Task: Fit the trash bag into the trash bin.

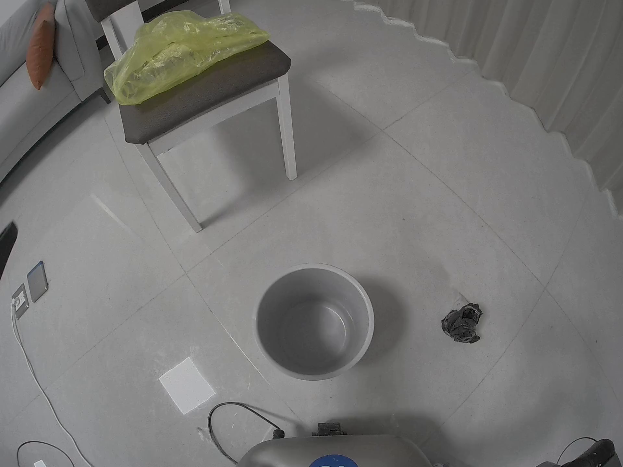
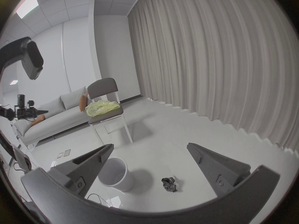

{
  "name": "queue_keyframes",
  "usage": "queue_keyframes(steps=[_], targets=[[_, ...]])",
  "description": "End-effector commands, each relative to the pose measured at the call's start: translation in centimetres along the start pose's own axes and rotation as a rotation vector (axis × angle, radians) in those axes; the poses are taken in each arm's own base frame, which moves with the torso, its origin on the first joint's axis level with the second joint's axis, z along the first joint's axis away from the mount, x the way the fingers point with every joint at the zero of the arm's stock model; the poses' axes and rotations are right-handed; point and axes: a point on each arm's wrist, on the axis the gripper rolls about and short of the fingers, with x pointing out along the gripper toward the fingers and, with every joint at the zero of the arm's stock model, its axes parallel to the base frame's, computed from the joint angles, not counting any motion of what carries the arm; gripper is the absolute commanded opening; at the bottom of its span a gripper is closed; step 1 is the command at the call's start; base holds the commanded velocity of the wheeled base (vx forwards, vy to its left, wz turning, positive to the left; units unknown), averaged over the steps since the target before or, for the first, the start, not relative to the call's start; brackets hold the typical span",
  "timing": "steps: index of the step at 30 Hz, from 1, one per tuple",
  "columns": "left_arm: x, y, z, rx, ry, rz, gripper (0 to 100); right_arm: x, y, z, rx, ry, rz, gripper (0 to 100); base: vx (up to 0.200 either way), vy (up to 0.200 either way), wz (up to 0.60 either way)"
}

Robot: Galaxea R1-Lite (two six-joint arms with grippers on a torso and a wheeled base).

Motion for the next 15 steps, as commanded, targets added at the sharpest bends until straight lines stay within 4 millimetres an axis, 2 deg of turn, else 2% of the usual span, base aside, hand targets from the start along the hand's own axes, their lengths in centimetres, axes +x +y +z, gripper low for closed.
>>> queue_keyframes(steps=[1, 9, 15], targets=[[7.4, 1.3, -0.3, 0.019, 0.080, -0.022, 100, 4.5, -0.3, 3.6, 0.004, 0.084, 0.077, 100, 0.000, 0.000, 0.00], [9.7, 1.6, -0.6, 0.022, 0.104, -0.026, 100, 4.7, -0.2, 3.5, -0.021, 0.094, 0.124, 100, 0.000, 0.000, 0.00], [13.3, 2.4, -1.1, 0.025, 0.119, -0.003, 100, 5.7, -0.3, 3.9, -0.030, 0.104, 0.132, 100, 0.000, 0.000, 0.00]])
